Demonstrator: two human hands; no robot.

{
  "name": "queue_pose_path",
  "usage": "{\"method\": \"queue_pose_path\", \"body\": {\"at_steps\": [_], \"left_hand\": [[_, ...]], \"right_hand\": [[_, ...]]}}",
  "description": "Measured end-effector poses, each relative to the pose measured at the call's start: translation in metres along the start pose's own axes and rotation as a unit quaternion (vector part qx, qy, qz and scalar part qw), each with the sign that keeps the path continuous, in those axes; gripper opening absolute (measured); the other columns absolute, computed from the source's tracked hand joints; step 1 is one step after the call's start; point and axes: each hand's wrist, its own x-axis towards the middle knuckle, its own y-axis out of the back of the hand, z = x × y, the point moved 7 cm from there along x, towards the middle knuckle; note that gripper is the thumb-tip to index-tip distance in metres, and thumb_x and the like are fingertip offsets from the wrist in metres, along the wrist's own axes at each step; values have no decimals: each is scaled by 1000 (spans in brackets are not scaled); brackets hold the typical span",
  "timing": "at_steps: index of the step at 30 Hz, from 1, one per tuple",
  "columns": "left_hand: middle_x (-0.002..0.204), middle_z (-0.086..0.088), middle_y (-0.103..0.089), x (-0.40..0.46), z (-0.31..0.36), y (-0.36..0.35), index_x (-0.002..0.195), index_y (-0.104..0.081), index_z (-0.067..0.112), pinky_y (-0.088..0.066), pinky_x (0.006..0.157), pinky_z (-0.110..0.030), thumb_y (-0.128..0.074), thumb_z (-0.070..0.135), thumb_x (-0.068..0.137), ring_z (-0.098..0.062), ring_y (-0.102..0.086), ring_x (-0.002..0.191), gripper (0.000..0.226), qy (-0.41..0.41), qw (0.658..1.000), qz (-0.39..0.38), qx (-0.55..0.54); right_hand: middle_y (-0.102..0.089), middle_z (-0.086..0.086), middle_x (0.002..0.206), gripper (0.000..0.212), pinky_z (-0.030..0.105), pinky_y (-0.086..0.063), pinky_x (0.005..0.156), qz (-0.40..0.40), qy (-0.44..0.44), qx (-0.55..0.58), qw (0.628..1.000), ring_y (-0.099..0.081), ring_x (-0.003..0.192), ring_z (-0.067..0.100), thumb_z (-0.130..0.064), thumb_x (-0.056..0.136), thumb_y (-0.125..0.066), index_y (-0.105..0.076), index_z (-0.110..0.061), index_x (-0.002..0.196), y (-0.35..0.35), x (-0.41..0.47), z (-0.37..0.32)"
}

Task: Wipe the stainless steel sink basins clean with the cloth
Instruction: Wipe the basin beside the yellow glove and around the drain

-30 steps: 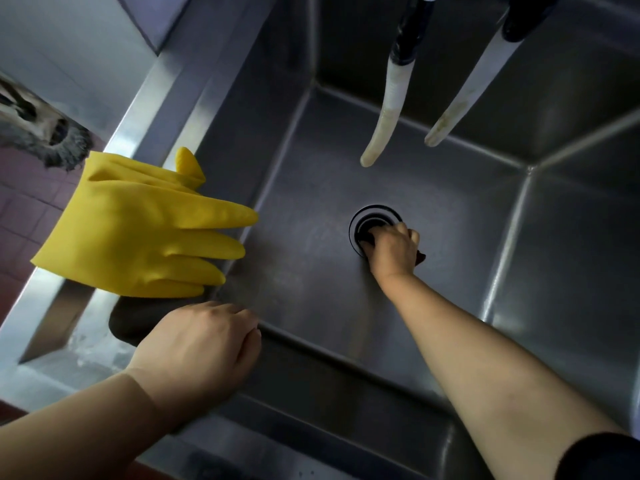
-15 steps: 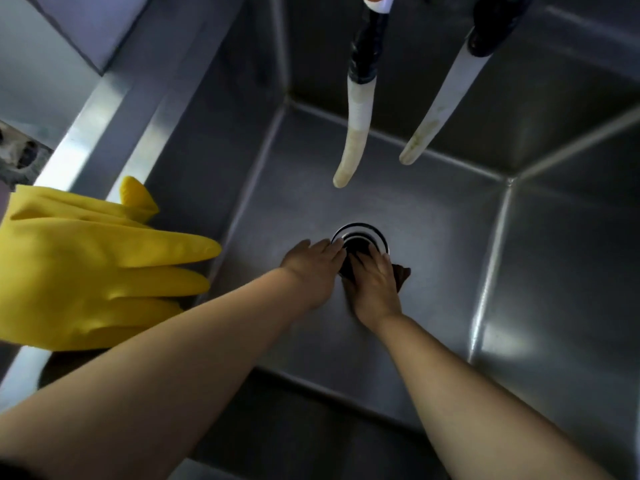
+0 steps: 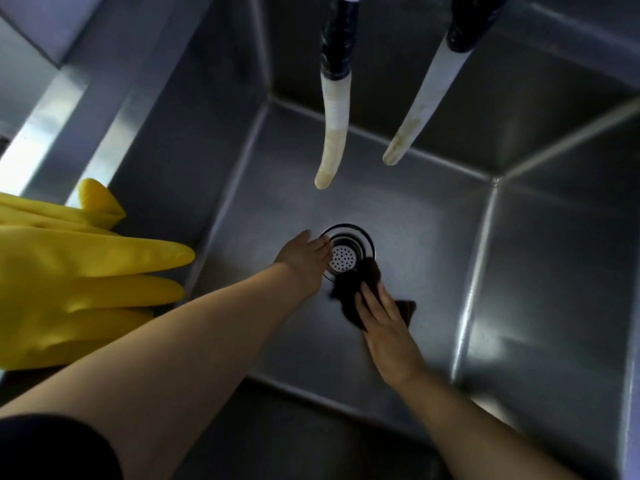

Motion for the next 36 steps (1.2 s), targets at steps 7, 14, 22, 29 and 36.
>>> {"method": "queue_pose_path", "body": {"at_steps": [7, 14, 22, 29, 36], "left_hand": [[156, -9, -17, -59, -15, 8, 148, -17, 7, -15, 115, -41, -29, 23, 100, -22, -11, 145, 53, 33, 993, 27, -107], [89, 5, -70, -180, -8, 16, 95, -69, 21, -54, 59, -30, -38, 32, 77, -17, -69, 74, 38, 32, 946, 194, -257], [68, 5, -68, -205, 6, -23, 76, -69, 25, -50, 42, -27, -36, 39, 74, -19, -64, 55, 36, 105, 936, 148, -301], [64, 9, -66, -222, 15, -8, 71, -69, 27, -48, 46, -25, -36, 41, 75, -14, -63, 55, 36, 106, 939, 150, -289], [64, 5, -63, -239, 18, 8, 70, -66, 24, -44, 50, -27, -38, 40, 82, -20, -61, 58, 35, 143, 901, 207, -353]], "right_hand": [[-42, 15, 145, 70, 53, -25, 111, -1, -155, -137, 978, -24, 136, 33, -33, 75, -76, -50, -10, 135, 47, -15, 51], [32, 12, 152, 82, 43, 13, 115, -173, -245, -113, 947, 32, 138, 36, -58, 96, -27, 14, -12, 150, 43, -1, 54], [40, 1, 142, 63, 35, 28, 106, -402, 134, -112, 899, 44, 127, 27, -35, 101, -32, 8, -31, 151, -10, -65, -54], [39, -2, 139, 73, 31, 29, 106, -368, 28, -193, 909, 29, 139, 27, -38, 101, -34, 26, -22, 139, 19, -63, -3], [23, 9, 157, 80, 42, -2, 117, -247, -193, -182, 932, 14, 145, 33, -47, 98, -38, 16, -19, 150, 77, 12, 81]]}}
